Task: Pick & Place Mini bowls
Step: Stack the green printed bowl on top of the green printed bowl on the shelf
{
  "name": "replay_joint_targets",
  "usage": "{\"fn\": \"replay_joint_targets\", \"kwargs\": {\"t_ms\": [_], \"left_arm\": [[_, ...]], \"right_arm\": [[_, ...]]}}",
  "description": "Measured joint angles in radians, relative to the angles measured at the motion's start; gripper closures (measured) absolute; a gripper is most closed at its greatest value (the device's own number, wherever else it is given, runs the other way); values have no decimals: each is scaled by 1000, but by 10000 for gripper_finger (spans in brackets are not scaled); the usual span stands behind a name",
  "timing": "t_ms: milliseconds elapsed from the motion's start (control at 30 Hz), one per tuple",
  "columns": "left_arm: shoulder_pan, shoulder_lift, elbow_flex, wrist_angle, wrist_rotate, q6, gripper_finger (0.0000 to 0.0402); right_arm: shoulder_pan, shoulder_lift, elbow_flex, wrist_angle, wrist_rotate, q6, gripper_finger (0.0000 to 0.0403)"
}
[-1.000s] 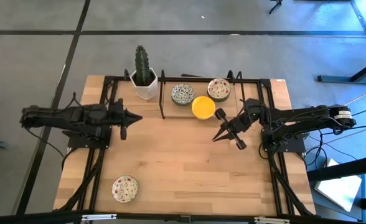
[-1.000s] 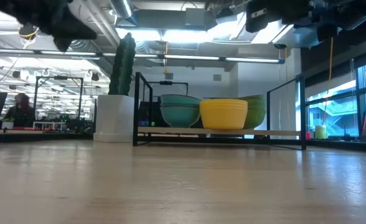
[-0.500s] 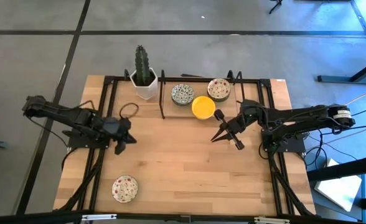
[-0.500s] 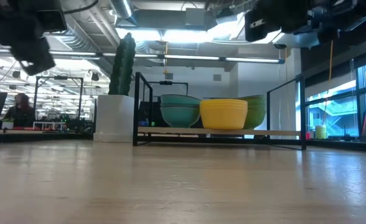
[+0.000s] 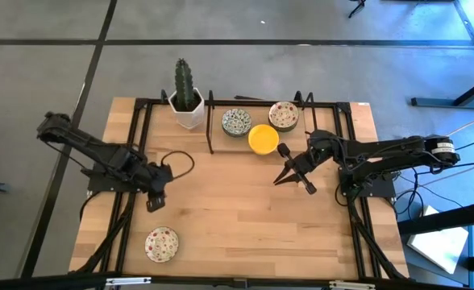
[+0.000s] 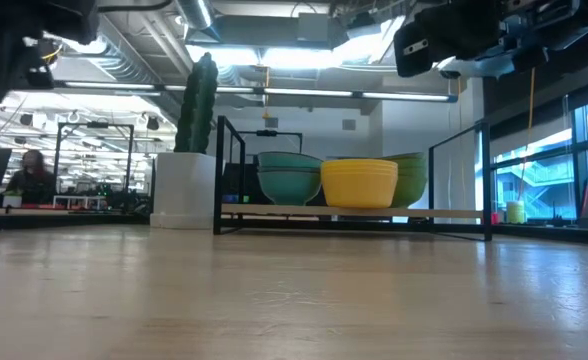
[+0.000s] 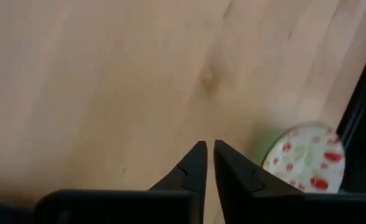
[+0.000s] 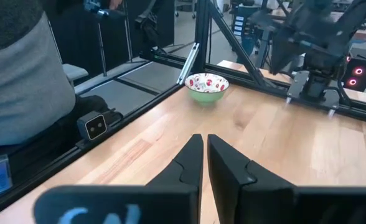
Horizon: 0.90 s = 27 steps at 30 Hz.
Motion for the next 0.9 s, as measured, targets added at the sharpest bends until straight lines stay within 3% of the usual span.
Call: {"fn": "replay_joint_targets", "kwargs": {"t_ms": [300, 467, 667, 900], "left_arm": [[-95, 124, 0, -4, 155, -108, 293], [-203, 201, 0, 114, 203, -157, 237], [-322, 300, 1, 234, 91, -200, 196], [-347, 416, -11, 235, 156, -262, 181]], "right_arm": [[0, 0, 0, 16, 0, 0, 377], [0, 0, 0, 11, 0, -1, 377], [0, 0, 0, 7, 0, -1, 377], [0, 0, 0, 7, 0, -1, 377]]}}
